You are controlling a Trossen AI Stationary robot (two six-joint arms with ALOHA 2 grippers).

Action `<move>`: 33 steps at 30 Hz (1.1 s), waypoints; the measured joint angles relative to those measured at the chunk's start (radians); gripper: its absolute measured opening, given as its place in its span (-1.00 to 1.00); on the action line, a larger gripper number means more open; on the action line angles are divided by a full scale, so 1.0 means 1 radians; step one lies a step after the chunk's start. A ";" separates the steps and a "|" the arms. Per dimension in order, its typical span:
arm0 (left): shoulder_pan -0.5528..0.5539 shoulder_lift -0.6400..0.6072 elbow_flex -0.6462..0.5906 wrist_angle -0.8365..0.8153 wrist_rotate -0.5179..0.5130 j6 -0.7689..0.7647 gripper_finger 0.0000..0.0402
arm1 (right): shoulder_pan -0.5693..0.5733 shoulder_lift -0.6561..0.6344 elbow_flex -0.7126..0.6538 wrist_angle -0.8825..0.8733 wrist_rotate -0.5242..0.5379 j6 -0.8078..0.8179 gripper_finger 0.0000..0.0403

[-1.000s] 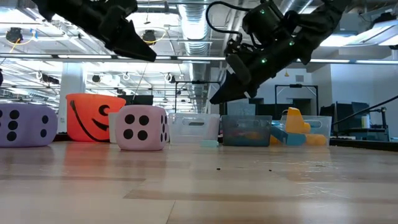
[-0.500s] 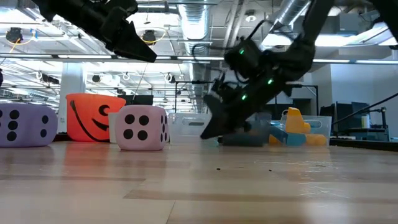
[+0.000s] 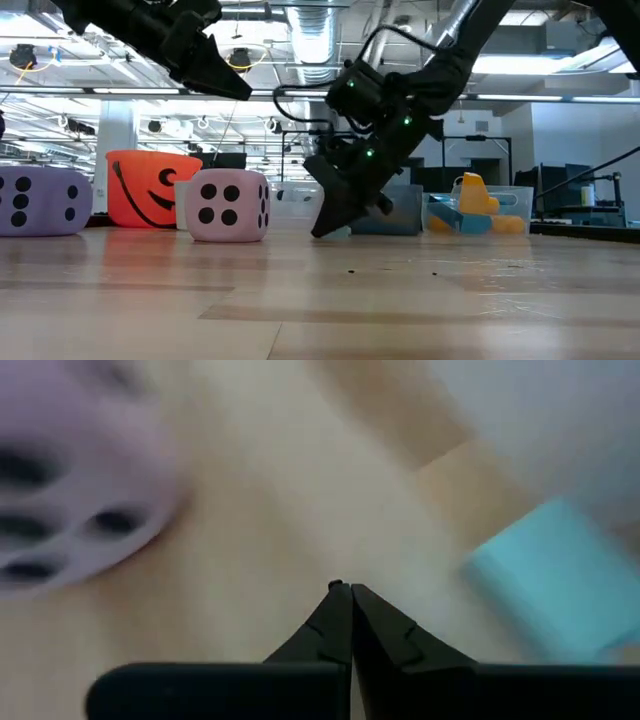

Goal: Pick & Place Toys
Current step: Put the small light blue game piece into the black bin

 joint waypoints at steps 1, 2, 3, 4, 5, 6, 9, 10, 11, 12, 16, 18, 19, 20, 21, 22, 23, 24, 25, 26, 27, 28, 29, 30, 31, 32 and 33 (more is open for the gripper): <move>0.000 0.000 0.000 -0.001 0.000 0.000 0.04 | 0.009 -0.009 0.002 -0.009 0.000 0.000 -1.00; 0.000 0.000 0.000 -0.002 0.000 0.000 0.04 | 0.020 -0.019 0.004 -0.028 0.003 0.001 -1.00; 0.000 0.000 0.000 -0.002 0.000 -0.001 0.04 | 0.029 -0.026 0.013 -0.040 0.020 0.008 -1.00; 0.000 0.000 0.000 -0.003 0.000 -0.005 0.04 | 0.036 -0.037 0.021 -0.048 0.041 0.018 -1.00; 0.000 0.000 0.000 -0.005 0.001 -0.015 0.04 | 0.046 -0.057 0.024 -0.069 0.069 0.023 -1.00; 0.000 0.000 0.000 -0.005 0.001 -0.022 0.04 | 0.049 -0.071 0.030 -0.080 0.102 0.026 -1.00; 0.000 0.000 0.000 -0.004 0.001 -0.024 0.04 | 0.059 -0.109 0.033 -0.085 0.243 0.027 -1.00; -0.001 0.000 0.000 -0.003 0.001 -0.025 0.04 | 0.060 -0.124 0.032 -0.089 0.277 0.032 -1.00; -0.001 0.000 0.000 -0.003 0.002 -0.025 0.04 | 0.060 -0.141 0.032 -0.100 0.298 0.053 -1.00; -0.001 0.000 0.000 0.001 0.002 -0.026 0.04 | 0.055 -0.156 0.034 -0.111 0.302 0.090 -1.00; -0.001 0.000 0.000 0.006 0.001 -0.026 0.04 | 0.019 -0.191 0.034 -0.269 0.300 0.296 -1.00; -0.001 0.000 0.000 0.011 0.001 -0.027 0.04 | 0.007 -0.191 0.032 -0.325 0.324 0.396 -1.00; -0.001 0.000 0.000 0.013 0.001 -0.027 0.04 | 0.002 -0.189 0.033 -0.332 0.329 0.436 -1.00; -0.001 0.000 0.000 0.013 0.001 -0.027 0.04 | 0.001 -0.188 0.032 -0.342 0.328 0.464 -1.00; -0.001 0.000 0.000 0.012 0.001 -0.027 0.04 | 0.003 -0.186 0.032 -0.342 0.327 0.487 -1.00; -0.001 0.000 0.000 0.012 0.001 -0.027 0.04 | 0.005 -0.174 0.032 -0.326 0.329 0.507 -1.00; -0.001 0.000 0.000 0.012 0.001 -0.027 0.04 | 0.006 -0.160 0.035 -0.303 0.329 0.522 -1.00; -0.001 0.000 0.000 0.012 0.001 -0.027 0.04 | 0.007 -0.154 0.032 -0.305 0.329 0.533 -1.00; -0.001 0.000 0.000 0.012 0.001 -0.027 0.04 | 0.007 -0.154 0.028 -0.313 0.332 0.548 -1.00; -0.001 0.000 0.000 0.012 0.001 -0.027 0.04 | 0.006 -0.146 0.031 -0.287 0.340 0.561 -1.00; -0.001 0.000 0.000 0.012 0.001 -0.027 0.04 | 0.005 -0.134 0.037 -0.260 0.346 0.573 -1.00; -0.001 -0.001 0.000 0.013 0.001 -0.027 0.04 | 0.004 -0.128 0.037 -0.260 0.349 0.586 -1.00; -0.001 -0.002 0.000 0.014 0.000 -0.027 0.04 | 0.001 -0.123 0.031 -0.277 0.353 0.596 -1.00; -0.001 -0.002 0.000 0.016 0.000 -0.026 0.04 | -0.003 -0.112 0.030 -0.272 0.358 0.602 -1.00; -0.001 -0.002 0.000 0.016 0.000 -0.023 0.04 | -0.003 -0.098 0.032 -0.250 0.363 0.607 -1.00; 0.000 -0.002 0.000 0.018 0.000 -0.021 0.04 | -0.003 -0.089 0.034 -0.240 0.365 0.610 -1.00; 0.000 -0.002 0.000 0.020 0.000 -0.020 0.04 | -0.004 -0.088 0.032 -0.239 0.365 0.611 -1.00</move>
